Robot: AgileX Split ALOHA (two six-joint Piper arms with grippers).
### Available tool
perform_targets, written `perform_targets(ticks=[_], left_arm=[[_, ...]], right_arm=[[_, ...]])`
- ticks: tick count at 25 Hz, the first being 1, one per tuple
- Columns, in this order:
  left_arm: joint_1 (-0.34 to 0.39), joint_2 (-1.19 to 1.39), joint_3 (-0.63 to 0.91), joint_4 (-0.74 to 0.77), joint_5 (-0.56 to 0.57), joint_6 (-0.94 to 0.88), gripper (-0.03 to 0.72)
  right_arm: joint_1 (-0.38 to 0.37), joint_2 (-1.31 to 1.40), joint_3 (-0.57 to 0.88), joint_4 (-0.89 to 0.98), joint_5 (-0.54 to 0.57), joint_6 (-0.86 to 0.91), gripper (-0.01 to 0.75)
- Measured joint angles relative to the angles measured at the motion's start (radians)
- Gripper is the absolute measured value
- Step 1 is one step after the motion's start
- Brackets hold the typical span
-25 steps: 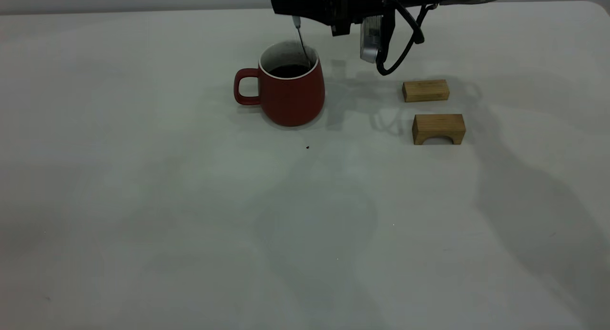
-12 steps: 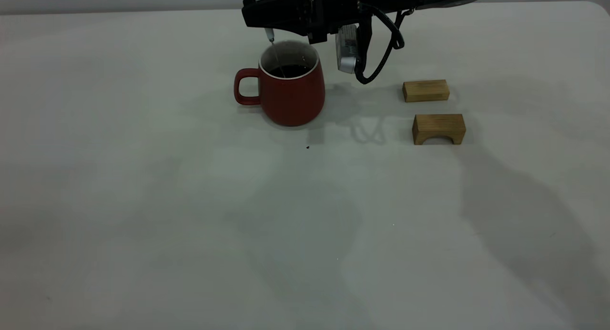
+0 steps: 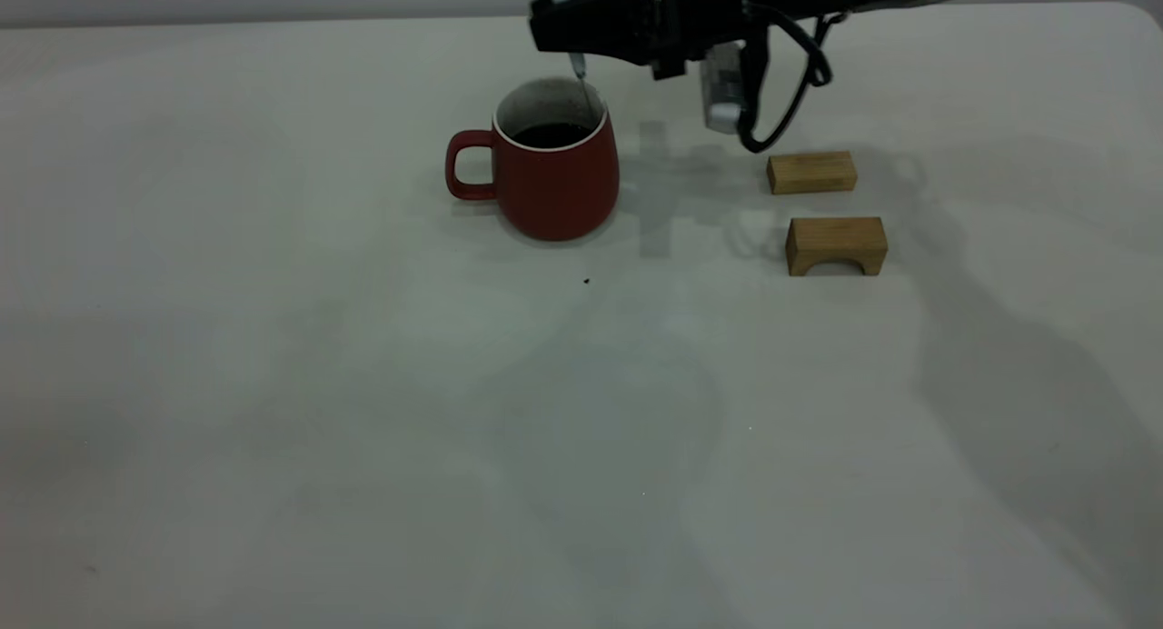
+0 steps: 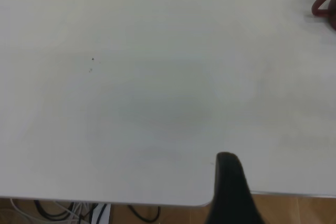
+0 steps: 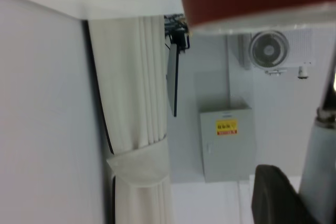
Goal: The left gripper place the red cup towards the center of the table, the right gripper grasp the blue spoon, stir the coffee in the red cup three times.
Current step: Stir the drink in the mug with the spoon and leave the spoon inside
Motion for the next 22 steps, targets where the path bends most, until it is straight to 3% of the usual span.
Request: perform_targets(ticks=[10,17,22], left_arm=[[0.0,0.0,0.0,0.0,0.0,0.0,0.555],[0.0,0.0,0.0,0.0,0.0,0.0,0.555],[0.0,0.0,0.0,0.0,0.0,0.0,0.555]], right_arm=[[0.09,-0.022,0.039,0.114,-0.002,-0.004,0.133],[0.024,-0.024,0.044,0.082,-0.001,-0.047,0.133],[0.007,-0.077,0.168,0.082,-0.003,-0.051,0.133]])
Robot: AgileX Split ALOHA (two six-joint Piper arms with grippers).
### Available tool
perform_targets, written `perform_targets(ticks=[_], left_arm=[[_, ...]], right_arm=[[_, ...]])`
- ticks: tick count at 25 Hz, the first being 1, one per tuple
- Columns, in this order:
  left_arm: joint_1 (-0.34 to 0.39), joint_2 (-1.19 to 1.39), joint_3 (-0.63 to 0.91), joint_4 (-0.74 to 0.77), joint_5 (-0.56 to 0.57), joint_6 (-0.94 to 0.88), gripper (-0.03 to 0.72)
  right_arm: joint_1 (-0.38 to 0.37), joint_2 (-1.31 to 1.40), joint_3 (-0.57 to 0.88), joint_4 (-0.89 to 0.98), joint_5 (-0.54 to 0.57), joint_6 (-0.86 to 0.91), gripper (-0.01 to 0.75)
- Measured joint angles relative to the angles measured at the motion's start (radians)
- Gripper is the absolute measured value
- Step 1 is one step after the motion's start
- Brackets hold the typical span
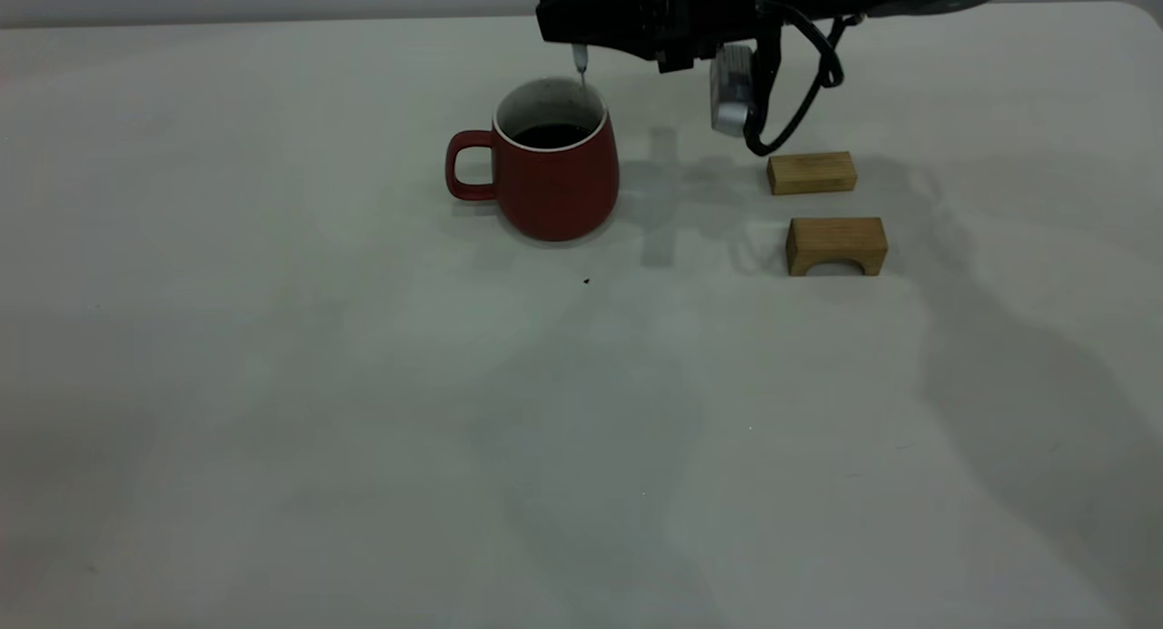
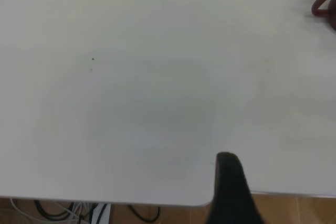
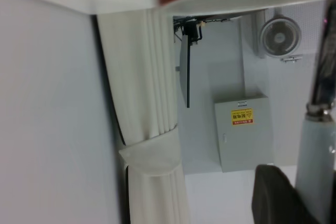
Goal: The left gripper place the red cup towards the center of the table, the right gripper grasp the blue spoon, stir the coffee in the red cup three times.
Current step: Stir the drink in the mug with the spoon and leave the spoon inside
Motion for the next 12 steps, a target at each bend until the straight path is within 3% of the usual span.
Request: perform_targets(ticks=[4,12], left_arm=[[0.0,0.0,0.0,0.0,0.0,0.0,0.555],[0.0,0.0,0.0,0.0,0.0,0.0,0.555]], right_arm=[[0.041,0.008,0.005,0.048,-0.005,-0.01,0.133],[0.065,0.089,-0.194,0.025,0.001,-0.011,0.133]])
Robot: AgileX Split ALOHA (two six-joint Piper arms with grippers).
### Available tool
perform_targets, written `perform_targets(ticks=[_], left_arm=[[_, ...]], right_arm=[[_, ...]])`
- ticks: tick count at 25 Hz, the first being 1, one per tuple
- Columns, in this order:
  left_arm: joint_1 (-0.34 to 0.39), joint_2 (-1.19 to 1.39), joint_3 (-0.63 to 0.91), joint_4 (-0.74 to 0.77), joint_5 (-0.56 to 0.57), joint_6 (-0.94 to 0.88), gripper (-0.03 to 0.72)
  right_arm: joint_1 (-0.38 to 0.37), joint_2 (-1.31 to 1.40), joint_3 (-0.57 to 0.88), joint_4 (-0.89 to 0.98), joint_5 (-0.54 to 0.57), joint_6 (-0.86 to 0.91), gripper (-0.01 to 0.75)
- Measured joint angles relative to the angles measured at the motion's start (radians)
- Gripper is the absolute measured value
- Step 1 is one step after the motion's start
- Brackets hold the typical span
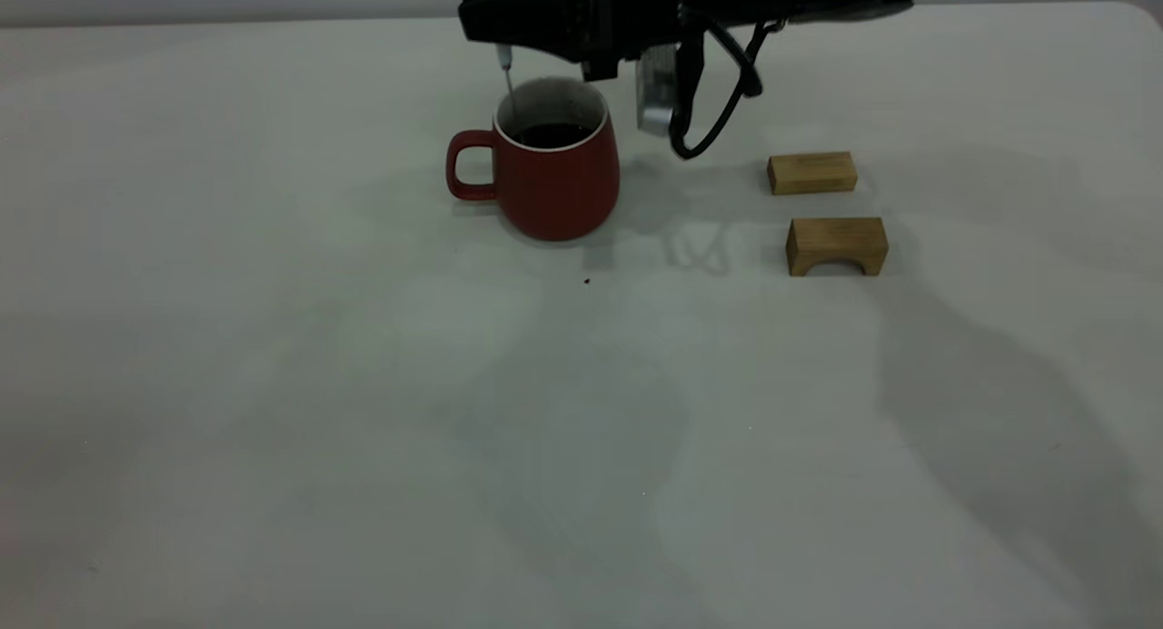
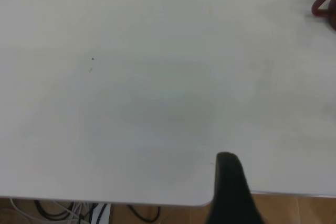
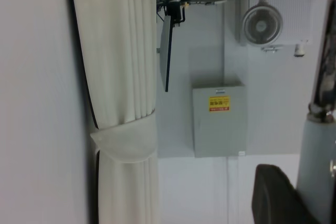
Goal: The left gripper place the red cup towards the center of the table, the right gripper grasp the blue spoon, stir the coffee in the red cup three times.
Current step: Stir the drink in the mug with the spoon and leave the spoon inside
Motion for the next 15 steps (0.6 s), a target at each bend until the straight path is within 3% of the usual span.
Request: perform_targets(ticks=[7,10,15], left_arm=[[0.0,0.0,0.0,0.0,0.0,0.0,0.555],[0.0,0.0,0.0,0.0,0.0,0.0,0.555],[0.0,0.0,0.0,0.0,0.0,0.0,0.555]], right_arm=[[-0.076,-0.022,0.05,-0.086,-0.001,0.007,0.133],[-0.064,-0.048,0.122,-0.067,0.002,0.007,0.133],[-0.014,-0.038,0.1,0.018,0.001,-0.024,0.133]])
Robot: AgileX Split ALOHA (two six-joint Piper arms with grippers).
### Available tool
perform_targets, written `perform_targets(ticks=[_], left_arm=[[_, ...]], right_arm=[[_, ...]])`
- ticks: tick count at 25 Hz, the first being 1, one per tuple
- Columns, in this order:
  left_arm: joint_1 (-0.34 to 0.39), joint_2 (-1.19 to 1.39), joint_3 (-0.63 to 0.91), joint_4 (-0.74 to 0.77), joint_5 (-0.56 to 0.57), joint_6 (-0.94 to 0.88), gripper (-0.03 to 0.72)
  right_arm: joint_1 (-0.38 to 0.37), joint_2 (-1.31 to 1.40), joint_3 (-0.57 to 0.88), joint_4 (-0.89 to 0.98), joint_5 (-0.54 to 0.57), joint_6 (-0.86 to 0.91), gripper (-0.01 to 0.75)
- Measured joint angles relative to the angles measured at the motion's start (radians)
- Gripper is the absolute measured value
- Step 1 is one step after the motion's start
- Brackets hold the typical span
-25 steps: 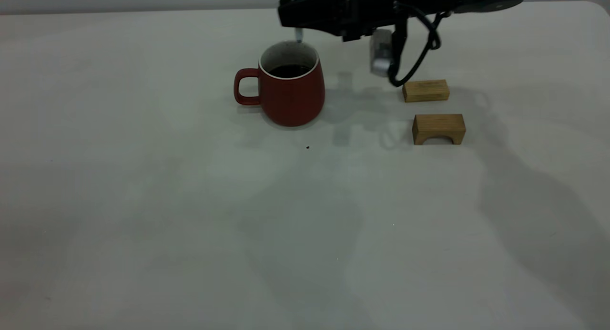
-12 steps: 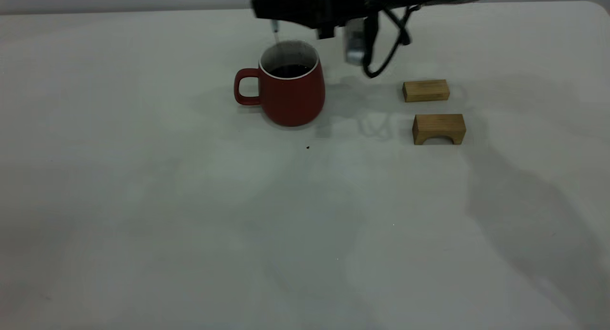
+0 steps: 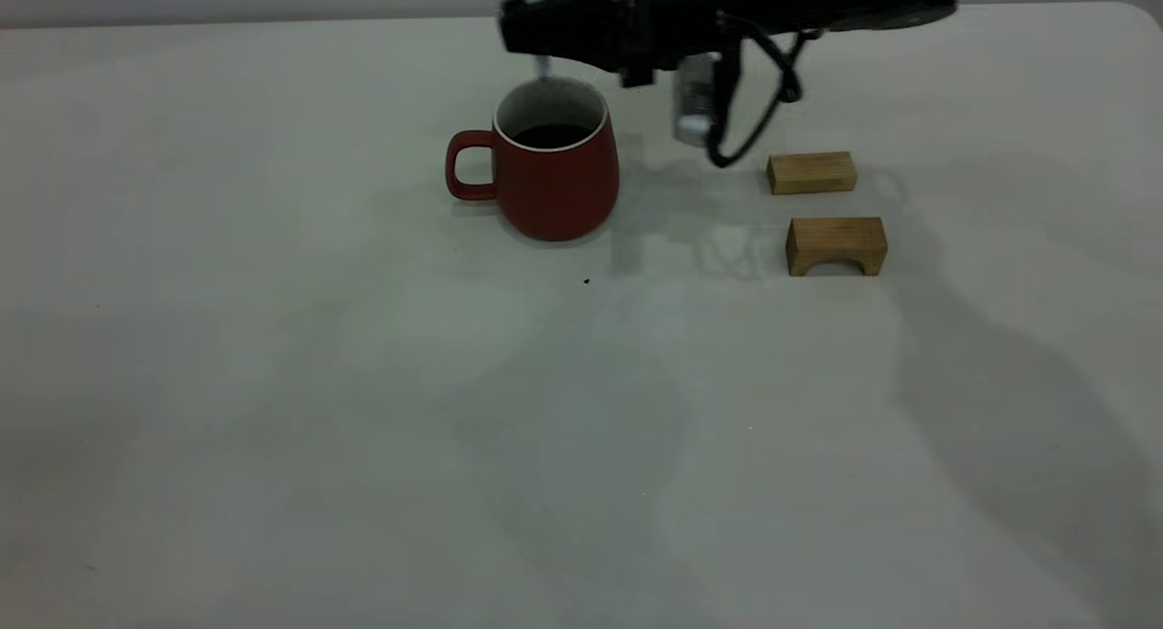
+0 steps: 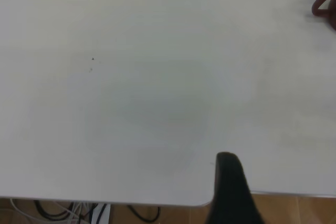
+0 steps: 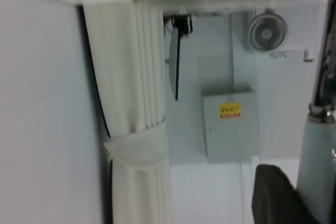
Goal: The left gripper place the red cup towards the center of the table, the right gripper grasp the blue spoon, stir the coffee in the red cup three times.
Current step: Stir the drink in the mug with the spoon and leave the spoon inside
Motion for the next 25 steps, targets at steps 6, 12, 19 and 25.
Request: perform_targets(ticks=[6,12,19,25], left_arm=[[0.0,0.0,0.0,0.0,0.0,0.0,0.555],[0.0,0.0,0.0,0.0,0.0,0.0,0.555],[0.0,0.0,0.0,0.0,0.0,0.0,0.555],[0.0,0.0,0.0,0.0,0.0,0.0,0.555]], right_arm=[[0.008,0.031,-0.083,0.018,0.0,-0.003,0.133],[-0.01,0.034,-0.087,0.018,-0.015,-0.003,0.133],[-0.01,0.036,-0.087,0.018,-0.008,-0.003,0.133],[-0.01,0.036,-0.087,0.016,-0.006,-0.054,0.181]])
